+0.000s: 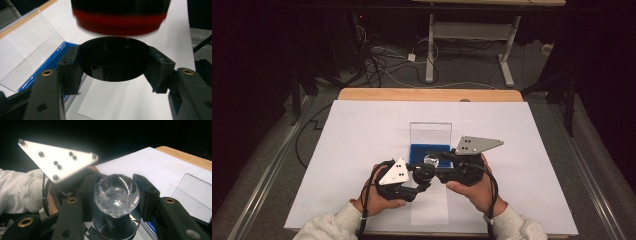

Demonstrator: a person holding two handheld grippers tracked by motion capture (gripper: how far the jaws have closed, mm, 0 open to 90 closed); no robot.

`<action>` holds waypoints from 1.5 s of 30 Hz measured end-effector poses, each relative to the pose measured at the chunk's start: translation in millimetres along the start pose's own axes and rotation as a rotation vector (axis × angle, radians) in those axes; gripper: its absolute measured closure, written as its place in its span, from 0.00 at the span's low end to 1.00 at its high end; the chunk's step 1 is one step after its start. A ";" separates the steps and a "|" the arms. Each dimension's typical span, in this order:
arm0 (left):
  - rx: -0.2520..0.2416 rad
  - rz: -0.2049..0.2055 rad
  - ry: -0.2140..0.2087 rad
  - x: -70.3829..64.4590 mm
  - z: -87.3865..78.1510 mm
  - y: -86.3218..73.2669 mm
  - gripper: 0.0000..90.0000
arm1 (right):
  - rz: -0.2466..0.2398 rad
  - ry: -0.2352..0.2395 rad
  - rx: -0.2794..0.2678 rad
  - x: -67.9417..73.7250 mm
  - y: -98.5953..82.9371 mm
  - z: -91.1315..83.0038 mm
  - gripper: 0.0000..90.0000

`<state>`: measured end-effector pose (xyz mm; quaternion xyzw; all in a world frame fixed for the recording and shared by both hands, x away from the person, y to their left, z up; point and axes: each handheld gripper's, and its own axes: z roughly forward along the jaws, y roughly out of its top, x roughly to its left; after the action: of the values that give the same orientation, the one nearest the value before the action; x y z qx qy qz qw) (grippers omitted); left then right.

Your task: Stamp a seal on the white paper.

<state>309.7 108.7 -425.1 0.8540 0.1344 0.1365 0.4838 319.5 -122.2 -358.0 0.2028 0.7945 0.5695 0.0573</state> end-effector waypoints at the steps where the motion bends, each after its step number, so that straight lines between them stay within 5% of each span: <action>1: 0.000 0.002 0.002 -0.1 -0.1 0.3 0.41 | 0.001 0.004 0.000 0.5 -0.3 0.9 0.63; 15: 0.013 0.007 0.001 0.2 1.5 -2.1 0.41 | -0.003 0.002 0.013 -0.1 -2.0 3.5 0.63; 23: 0.058 -0.007 0.046 12.0 -0.4 -12.9 0.41 | -0.010 -0.009 0.028 -0.9 -4.6 2.0 0.63; 45: 0.065 -0.033 0.102 26.0 -12.2 -19.5 0.41 | -0.052 -0.030 0.202 0.8 -56.3 14.8 0.63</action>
<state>327.5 137.4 -433.2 0.8590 0.1772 0.1675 0.4503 309.1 -124.0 -415.3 0.1954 0.8518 0.4819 0.0632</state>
